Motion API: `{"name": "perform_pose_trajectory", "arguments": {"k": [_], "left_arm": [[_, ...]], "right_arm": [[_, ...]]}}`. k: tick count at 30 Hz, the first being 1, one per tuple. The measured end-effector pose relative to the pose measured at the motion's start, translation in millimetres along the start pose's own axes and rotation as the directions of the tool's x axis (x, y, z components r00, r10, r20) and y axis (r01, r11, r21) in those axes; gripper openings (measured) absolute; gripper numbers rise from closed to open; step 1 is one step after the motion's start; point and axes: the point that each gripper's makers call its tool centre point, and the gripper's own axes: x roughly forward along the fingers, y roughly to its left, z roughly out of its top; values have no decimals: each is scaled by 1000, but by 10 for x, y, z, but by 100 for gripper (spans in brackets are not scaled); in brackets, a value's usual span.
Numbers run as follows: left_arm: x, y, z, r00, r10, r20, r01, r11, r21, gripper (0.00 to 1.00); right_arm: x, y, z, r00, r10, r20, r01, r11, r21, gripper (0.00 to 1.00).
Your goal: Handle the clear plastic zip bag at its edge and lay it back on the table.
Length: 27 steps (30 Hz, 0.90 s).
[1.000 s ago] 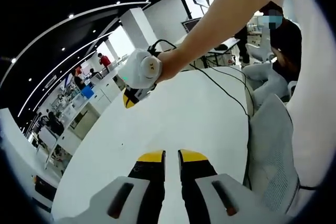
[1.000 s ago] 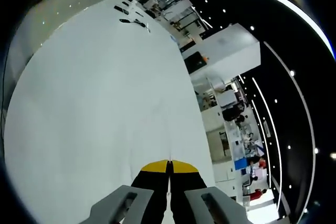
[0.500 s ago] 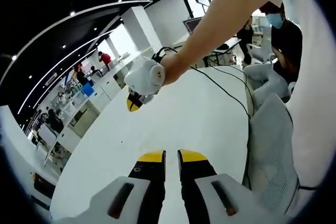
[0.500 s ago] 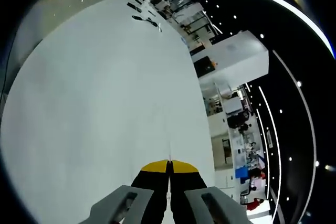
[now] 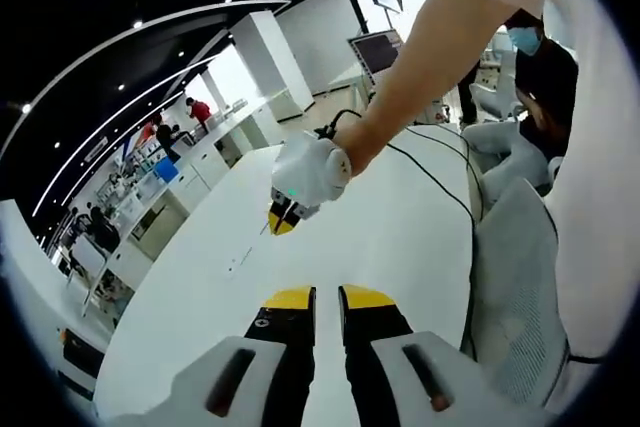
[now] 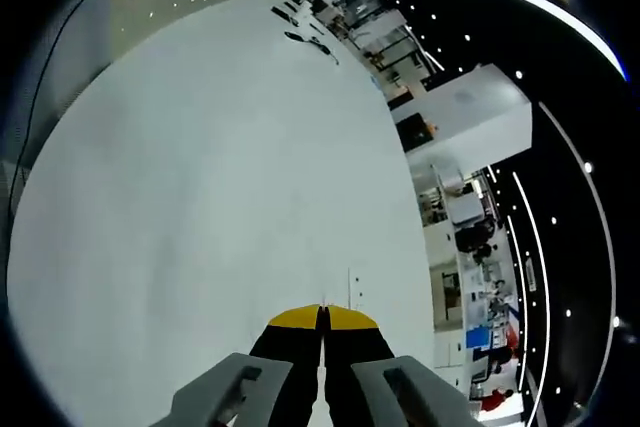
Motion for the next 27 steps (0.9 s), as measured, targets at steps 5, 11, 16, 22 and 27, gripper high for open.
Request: {"name": "perform_pose_trajectory", "arguments": {"k": [5, 11, 16, 22, 27], "left_arm": [[1, -13, -11, 1000, -2, -2, 2, 1000, -2, 7], [0, -32, -20, 1000, -3, -3, 3, 1000, -8, 7], [3, -49, -40, 1000, -7, -7, 7, 1000, -9, 6], [7, -52, -50, 1000, -9, -9, 9, 1000, -11, 6], [12, -66, -57, 1000, -12, -12, 12, 1000, -13, 6]], "right_arm": [[18, 151, -23, 1000, 25, -6, -25, 1000, 6, 0], [39, 319, -29, 999, 42, -6, -42, 999, -5, 0], [39, 476, -11, 998, 59, -1, -59, 998, -11, 0], [71, 602, -34, 997, 75, 0, -75, 997, -4, 0], [68, 644, -22, 997, 80, 2, -80, 997, 9, 0]]}}
